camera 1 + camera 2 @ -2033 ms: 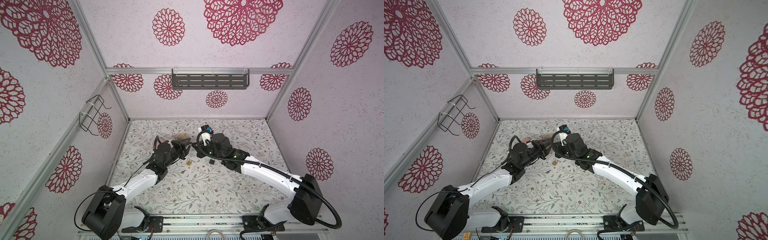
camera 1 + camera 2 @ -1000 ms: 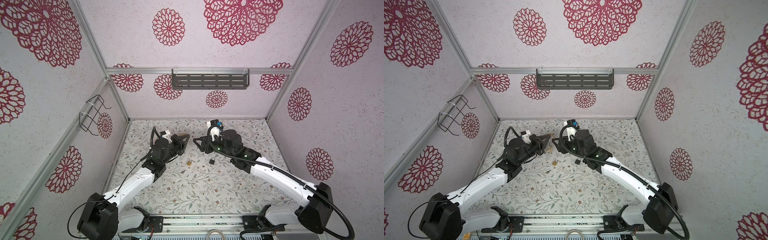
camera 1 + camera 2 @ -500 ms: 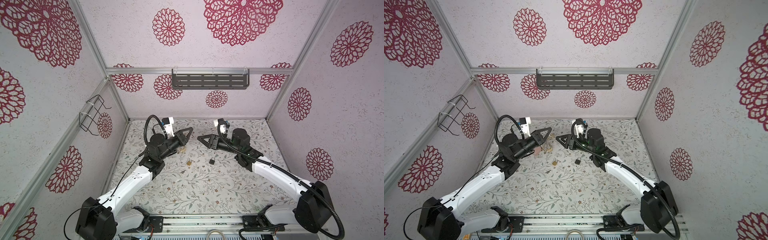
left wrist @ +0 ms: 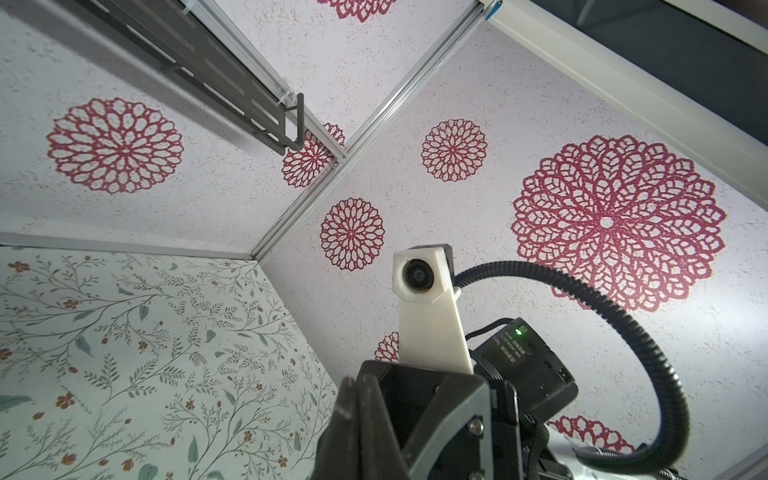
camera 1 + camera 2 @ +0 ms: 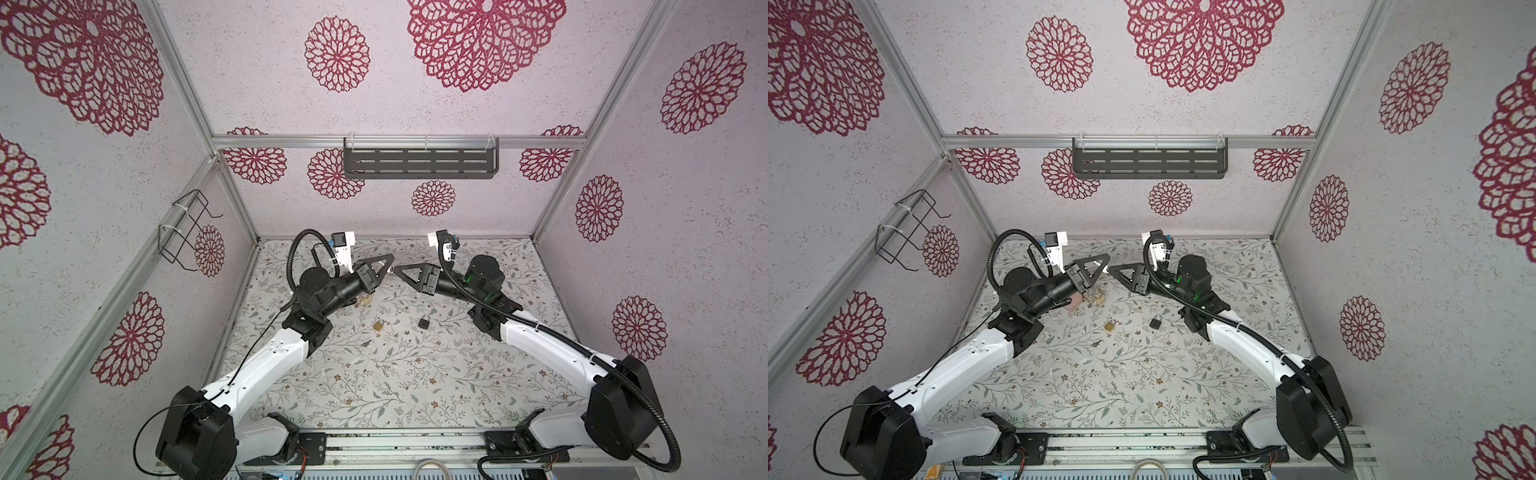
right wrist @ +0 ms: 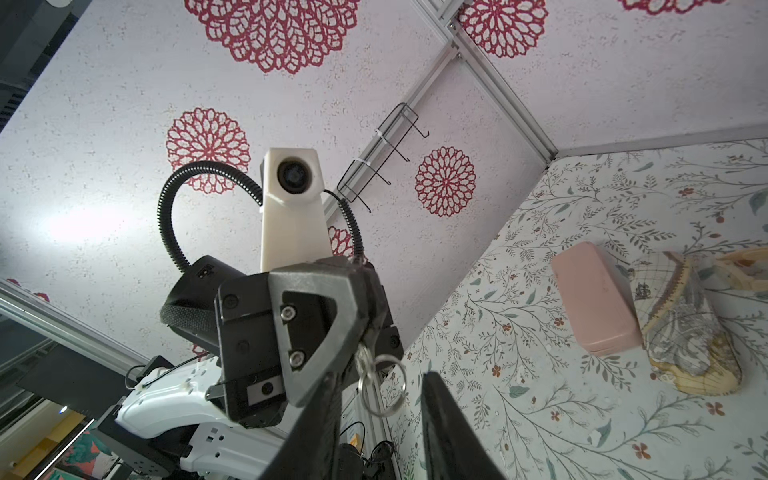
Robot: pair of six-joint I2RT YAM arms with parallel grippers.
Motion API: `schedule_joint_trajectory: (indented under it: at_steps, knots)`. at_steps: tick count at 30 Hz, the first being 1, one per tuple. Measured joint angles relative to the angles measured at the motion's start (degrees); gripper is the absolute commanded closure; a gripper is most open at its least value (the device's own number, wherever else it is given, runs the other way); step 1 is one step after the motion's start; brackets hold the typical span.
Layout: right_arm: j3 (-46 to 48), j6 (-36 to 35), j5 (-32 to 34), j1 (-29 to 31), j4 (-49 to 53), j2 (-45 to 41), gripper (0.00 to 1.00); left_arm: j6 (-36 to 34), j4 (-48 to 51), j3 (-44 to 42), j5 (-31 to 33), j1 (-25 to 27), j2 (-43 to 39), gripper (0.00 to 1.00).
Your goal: Unlock with the key
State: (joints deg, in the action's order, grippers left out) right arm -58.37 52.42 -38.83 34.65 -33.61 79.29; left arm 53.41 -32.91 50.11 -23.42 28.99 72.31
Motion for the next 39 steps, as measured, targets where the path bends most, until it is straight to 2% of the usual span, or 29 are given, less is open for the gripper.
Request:
schedule_joint_trajectory:
  at_steps: [12,22,35,39]
  knots:
    - [0.0,1.2,-0.8,0.3,-2.5,1.6,0.78,0.6,-1.5,0.2,-1.9,0.0,1.5,1.0]
    - [0.0,1.7,-1.5,0.6,-3.4,2.0,0.83,1.5,-2.4,0.9,-3.0,0.0,2.4,1.0]
    - [0.0,1.7,-1.6,0.7,-4.4,2.0,1.0,1.4,-2.3,1.4,-3.2,0.0,2.4,1.0]
    - [0.0,1.7,-1.5,0.7,-4.2,2.0,1.0,1.1,-1.8,1.6,-3.2,0.0,2.4,1.0]
